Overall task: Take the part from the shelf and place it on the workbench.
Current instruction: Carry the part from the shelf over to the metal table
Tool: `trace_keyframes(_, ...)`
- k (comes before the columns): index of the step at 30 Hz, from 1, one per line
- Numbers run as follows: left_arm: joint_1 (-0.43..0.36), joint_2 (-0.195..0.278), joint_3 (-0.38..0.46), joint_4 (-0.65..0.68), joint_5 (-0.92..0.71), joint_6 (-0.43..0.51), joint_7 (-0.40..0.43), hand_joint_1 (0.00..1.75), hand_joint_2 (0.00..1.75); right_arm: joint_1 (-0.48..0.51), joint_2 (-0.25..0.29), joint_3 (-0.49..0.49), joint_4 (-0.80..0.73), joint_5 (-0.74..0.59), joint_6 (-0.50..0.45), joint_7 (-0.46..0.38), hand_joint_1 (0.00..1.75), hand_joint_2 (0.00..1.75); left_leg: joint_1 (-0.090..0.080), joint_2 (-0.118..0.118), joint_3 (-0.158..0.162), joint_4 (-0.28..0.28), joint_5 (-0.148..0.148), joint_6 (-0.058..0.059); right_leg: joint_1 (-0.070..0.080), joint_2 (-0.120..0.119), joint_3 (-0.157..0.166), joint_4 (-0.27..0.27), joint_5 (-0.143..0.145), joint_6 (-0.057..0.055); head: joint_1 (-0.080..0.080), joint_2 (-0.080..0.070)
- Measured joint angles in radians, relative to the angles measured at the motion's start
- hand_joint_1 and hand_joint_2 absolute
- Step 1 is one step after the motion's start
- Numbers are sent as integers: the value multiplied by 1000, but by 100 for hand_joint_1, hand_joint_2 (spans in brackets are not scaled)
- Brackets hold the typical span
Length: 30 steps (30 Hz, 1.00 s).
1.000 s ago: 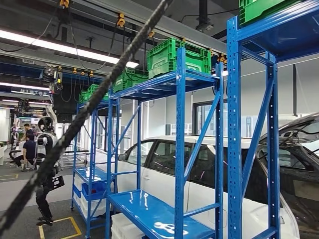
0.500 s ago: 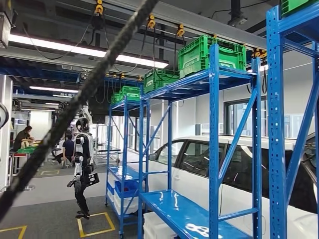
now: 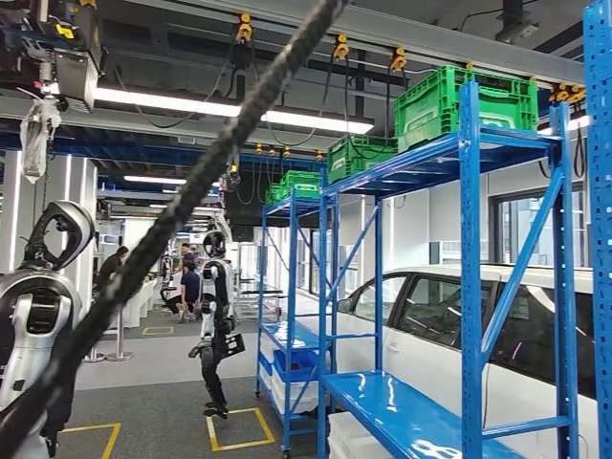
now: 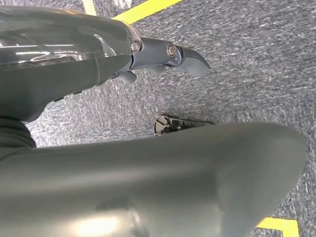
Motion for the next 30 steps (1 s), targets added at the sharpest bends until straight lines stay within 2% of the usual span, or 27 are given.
trace_keyframes(2, 3, 0, 3, 0, 0, 0, -1, 0, 175, 0, 0, 1, -1, 3, 2, 0, 175, 175, -1, -17, -2, -1, 3, 15, -4, -7, 4, 1, -4, 10, 0, 0)
trace_keyframes(4, 3, 0, 5, 0, 0, 0, -3, 0, 175, 0, 0, 1, -4, 6, 3, 0, 175, 175, 1, -31, -3, -3, 8, 28, -8, 20, -10, 44, -41, 18, 0, 0)
trace_keyframes(6, -1, 0, 6, 0, 0, 0, -6, 0, 175, 0, -1, 1, -6, 8, 5, 0, 175, 175, 0, -47, -5, -3, 11, 36, -9, 59, -62, 166, -110, 20, 0, 0)
trace_keyframes(7, -2, 0, 7, 0, 0, -1, -7, 0, 175, -1, -2, 2, -7, 8, 8, 2, 175, 175, -2, -57, -6, -3, 12, 38, -9, 69, -92, 234, -137, 19, 0, 0)
trace_keyframes(8, -2, 0, 8, 0, 0, -2, -9, 0, 175, -3, -2, 2, -7, 4, 13, 6, 175, 175, -4, -67, -7, -3, 12, 40, -8, 74, -113, 278, -147, 17, 0, 0)
trace_keyframes(9, -2, 0, 10, 0, 0, -3, -11, 0, 175, -10, -2, 2, -8, -2, 19, 12, 175, 175, -7, -78, -7, -3, 13, 41, -7, 77, -117, 284, -137, 14, 0, 0)
trace_keyframes(10, -2, 0, 11, 0, 0, -4, -13, 0, 175, -21, -2, 2, -9, -12, 26, 19, 175, 175, -10, -89, -6, -2, 14, 42, -6, 82, -102, 251, -108, 8, 0, 0)
trace_keyframes(11, -3, 0, 12, 0, 0, -6, -15, 0, 175, -34, -2, 2, -12, -23, 32, 27, 175, 175, -12, -101, -5, -2, 14, 42, -3, 94, -74, 188, -68, -1, 0, 0)
trace_keyframes(12, -5, -1, 13, 0, 0, -6, -17, 0, 175, -49, -1, 1, -17, -34, 38, 33, 175, 175, -15, -111, -5, -2, 15, 42, -1, 118, -44, 120, -35, -12, 0, 0)
trace_keyframes(13, -8, -2, 13, 0, 0, -7, -18, 0, 175, -63, -1, 1, -22, -45, 44, 38, 175, 175, -15, -121, -6, -1, 17, 40, 0, 138, -20, 64, -10, -20, 0, 0)
trace_keyframes(15, -11, -4, 14, 0, 0, -8, -19, 0, 175, -84, 0, -1, -31, -64, 54, 44, 175, 175, -10, -140, -13, -1, 22, 32, 4, 158, -1, 16, 1, -29, 0, 0)
trace_keyframes(17, -8, -1, 15, 0, 0, -8, -19, 0, 175, -101, 1, -4, -37, -78, 60, 49, 175, 175, -8, -155, -21, -2, 27, 21, 2, 138, 2, 3, 4, -29, 0, 0)
trace_keyframes(19, -7, 1, 15, 1, 0, -8, -21, 0, 175, -115, 4, -6, -41, -90, 64, 51, 175, 175, -11, -127, -38, 24, 4, 12, -5, 115, 7, -13, 11, -31, 1, 0)
trace_keyframes(21, -13, 2, 16, 1, 0, -9, -25, 0, 175, -123, 6, -7, -42, -99, 69, 52, 175, 175, -10, -81, -85, 124, -53, 1, -7, 88, 9, -20, 14, -33, 1, 0)
trace_keyframes(22, -15, 2, 17, 1, 0, -9, -27, 0, 175, -125, 7, -7, -42, -102, 71, 53, 175, 175, -7, -69, -115, 187, -80, -4, -7, 74, 8, -20, 14, -33, 1, 0)
trace_keyframes(23, -15, 2, 18, 1, 0, -10, -29, 0, 175, -127, 7, -7, -42, -105, 73, 54, 175, 175, -2, -62, -136, 235, -95, -10, -7, 61, 8, -20, 13, -32, 1, 0)
trace_keyframes(24, -15, 2, 19, 1, 0, -11, -31, 0, 175, -130, 7, -7, -41, -107, 75, 56, 175, 175, 2, -58, -142, 251, -91, -15, -8, 49, 8, -19, 12, -31, 1, 0)
trace_keyframes(25, -14, 2, 20, 1, 0, -12, -33, 0, 175, -135, 8, -7, -41, -110, 77, 57, 175, 175, 6, -52, -129, 230, -71, -19, -8, 38, 8, -18, 11, -29, 1, 0)
trace_keyframes(27, -14, 3, 22, 1, 0, -13, -36, 0, 175, -146, 10, -7, -42, -113, 80, 59, 175, 175, 10, -23, -65, 111, -12, -26, -10, 20, 9, -13, 4, -19, 1, 0)
trace_keyframes(29, -18, 2, 26, 1, 0, -14, -38, 0, 175, -156, 12, -8, -44, -117, 83, 61, 175, 175, 6, 6, -21, 19, 15, -17, -6, 4, 8, -3, -4, -5, 1, 0)
trace_keyframes(30, -19, 2, 28, 1, 0, -14, -38, 0, 175, -159, 13, -9, -45, -119, 83, 62, 175, 175, 2, 11, -17, 7, 13, -8, -3, -4, 8, -1, -6, 1, 1, 0)
